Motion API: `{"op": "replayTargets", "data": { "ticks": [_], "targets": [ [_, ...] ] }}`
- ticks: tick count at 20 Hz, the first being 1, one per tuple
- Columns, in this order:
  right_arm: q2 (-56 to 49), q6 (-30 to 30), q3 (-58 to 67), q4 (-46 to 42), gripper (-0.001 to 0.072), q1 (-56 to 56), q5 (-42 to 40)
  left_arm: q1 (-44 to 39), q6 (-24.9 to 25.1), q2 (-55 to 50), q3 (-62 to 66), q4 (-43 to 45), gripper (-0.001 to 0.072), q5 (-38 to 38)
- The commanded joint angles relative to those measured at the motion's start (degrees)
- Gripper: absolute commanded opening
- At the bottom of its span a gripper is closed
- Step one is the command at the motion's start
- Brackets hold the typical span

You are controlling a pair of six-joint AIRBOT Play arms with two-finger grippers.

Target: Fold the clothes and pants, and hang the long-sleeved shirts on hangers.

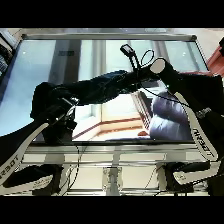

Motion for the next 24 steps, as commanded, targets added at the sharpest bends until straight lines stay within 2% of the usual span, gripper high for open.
{"op": "replayTargets", "data": {
  "ticks": [1, 9, 12, 19, 21, 23, 24],
  "targets": [
    [0.0, 0.0, 0.0, 0.0, 0.0032, 0.0, 0.1, -1.2, -5.7, -0.9, 0.0, 3.7, 0.042, -2.0],
    [0.0, 0.0, 0.0, -0.2, 0.0032, 0.0, 1.3, -1.1, -6.8, -1.0, 0.0, 6.4, 0.042, -3.4],
    [0.0, 0.0, 0.0, -0.2, 0.0033, 0.0, 1.4, -1.1, -8.2, -1.0, 0.0, 6.0, 0.0419, -1.5],
    [0.0, 0.0, 0.0, -1.4, 0.0032, 0.0, 1.4, -0.7, -8.0, -4.8, 0.0, 2.2, 0.0409, -1.4],
    [0.0, 0.0, 0.0, -1.9, 0.0033, 0.0, 1.4, -0.7, -8.0, -5.0, 0.0, 4.5, 0.0305, -1.4],
    [0.0, 0.0, 0.0, -2.2, 0.0032, 0.0, 1.4, -0.7, -8.0, -4.8, 0.0, 6.6, 0.0141, -1.8],
    [0.0, 0.0, 0.0, -2.4, 0.0032, 0.0, 1.4, -0.4, -8.0, -4.8, 0.0, 6.9, 0.0102, -2.1]
  ]
}}
